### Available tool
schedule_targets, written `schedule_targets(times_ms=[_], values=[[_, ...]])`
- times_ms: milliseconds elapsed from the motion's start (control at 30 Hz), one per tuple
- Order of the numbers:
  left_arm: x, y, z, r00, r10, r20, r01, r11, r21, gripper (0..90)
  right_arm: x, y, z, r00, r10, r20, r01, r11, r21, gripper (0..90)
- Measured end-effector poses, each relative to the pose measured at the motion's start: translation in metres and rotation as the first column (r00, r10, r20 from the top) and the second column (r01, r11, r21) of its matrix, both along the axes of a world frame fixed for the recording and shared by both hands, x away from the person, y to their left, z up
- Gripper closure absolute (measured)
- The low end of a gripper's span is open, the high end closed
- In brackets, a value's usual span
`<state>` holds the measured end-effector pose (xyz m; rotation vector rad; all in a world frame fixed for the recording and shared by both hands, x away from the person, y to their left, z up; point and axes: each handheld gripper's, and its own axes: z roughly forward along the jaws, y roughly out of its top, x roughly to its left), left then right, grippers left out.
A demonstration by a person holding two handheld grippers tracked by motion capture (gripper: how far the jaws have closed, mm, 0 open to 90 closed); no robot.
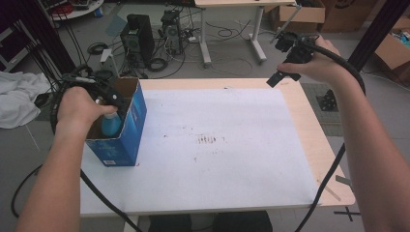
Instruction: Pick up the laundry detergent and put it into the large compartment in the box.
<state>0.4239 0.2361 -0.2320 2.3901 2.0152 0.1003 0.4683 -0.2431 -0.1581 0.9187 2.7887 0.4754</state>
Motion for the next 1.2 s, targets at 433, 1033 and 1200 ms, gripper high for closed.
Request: schedule_targets(times_ms=[433,1033,1200], values=[[-0.006,-0.051,0.035,0.9799,-0.188,0.065,0.188,0.9821,0.004,16.2,0.000,0.000,-0.002,1.0000,-0.006,-0.007,0.006,1.000,0.002,27.9],[-0.011,-0.156,0.019,0.8874,-0.445,0.119,0.451,0.8919,-0.028,15.5,-0.002,-0.007,-0.004,0.9997,-0.018,-0.017,0.018,1.000,-0.005,27.8],[-0.014,-0.179,0.008,0.8587,-0.502,0.104,0.507,0.8618,-0.026,15.5,-0.002,-0.009,-0.004,0.9996,-0.024,-0.015,0.024,1.000,-0.007,27.6]])
